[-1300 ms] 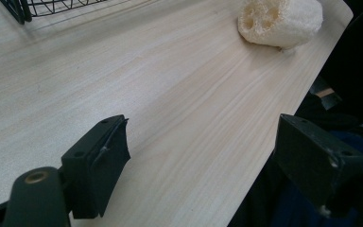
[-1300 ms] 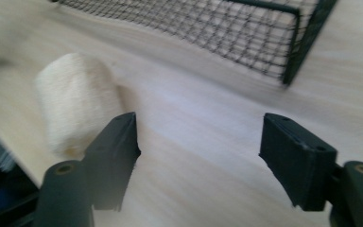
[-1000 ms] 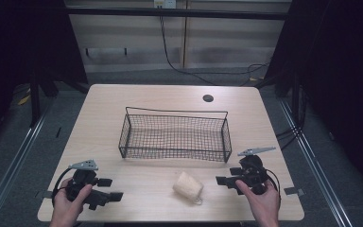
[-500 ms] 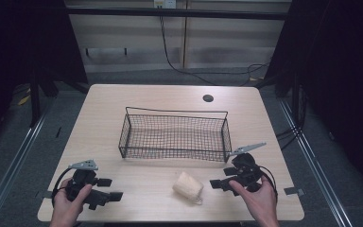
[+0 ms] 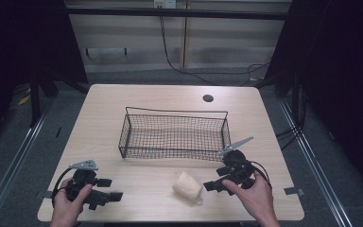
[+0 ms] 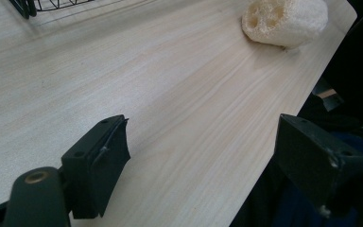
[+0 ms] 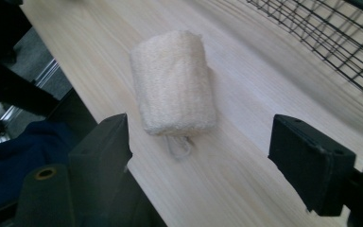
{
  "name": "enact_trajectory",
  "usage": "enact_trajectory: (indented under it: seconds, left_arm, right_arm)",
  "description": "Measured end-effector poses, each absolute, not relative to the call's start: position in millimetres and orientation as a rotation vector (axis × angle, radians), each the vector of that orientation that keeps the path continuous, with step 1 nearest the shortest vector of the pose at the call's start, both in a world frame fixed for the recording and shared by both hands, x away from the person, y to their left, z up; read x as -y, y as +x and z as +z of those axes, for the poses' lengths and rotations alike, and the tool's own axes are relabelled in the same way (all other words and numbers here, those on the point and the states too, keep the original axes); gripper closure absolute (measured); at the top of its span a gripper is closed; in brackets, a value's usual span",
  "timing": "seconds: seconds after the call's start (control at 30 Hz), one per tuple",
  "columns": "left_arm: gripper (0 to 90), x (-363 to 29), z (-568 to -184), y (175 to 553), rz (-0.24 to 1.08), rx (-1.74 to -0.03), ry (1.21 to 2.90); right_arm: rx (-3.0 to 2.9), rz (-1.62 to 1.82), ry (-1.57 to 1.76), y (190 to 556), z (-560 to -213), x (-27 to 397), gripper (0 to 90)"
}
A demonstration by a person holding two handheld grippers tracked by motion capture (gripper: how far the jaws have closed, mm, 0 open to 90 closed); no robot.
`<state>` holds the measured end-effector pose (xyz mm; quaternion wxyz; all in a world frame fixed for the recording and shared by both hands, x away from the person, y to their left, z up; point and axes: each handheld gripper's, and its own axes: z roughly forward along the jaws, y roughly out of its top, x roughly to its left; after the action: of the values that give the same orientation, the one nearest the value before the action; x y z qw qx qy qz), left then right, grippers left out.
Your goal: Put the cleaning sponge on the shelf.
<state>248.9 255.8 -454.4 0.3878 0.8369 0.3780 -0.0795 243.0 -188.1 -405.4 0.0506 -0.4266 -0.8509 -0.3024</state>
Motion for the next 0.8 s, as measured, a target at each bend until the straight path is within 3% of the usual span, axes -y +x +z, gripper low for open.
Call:
enact_trajectory:
  seconds: [0.8]
  left_arm:
    - [18.4, -255.3, -454.9, 249.1, -0.206, -0.962, 2.133]
  right_arm:
    - [2.677, -0.706, -1.082, 265.0, -402.1, 148.2, 20.0]
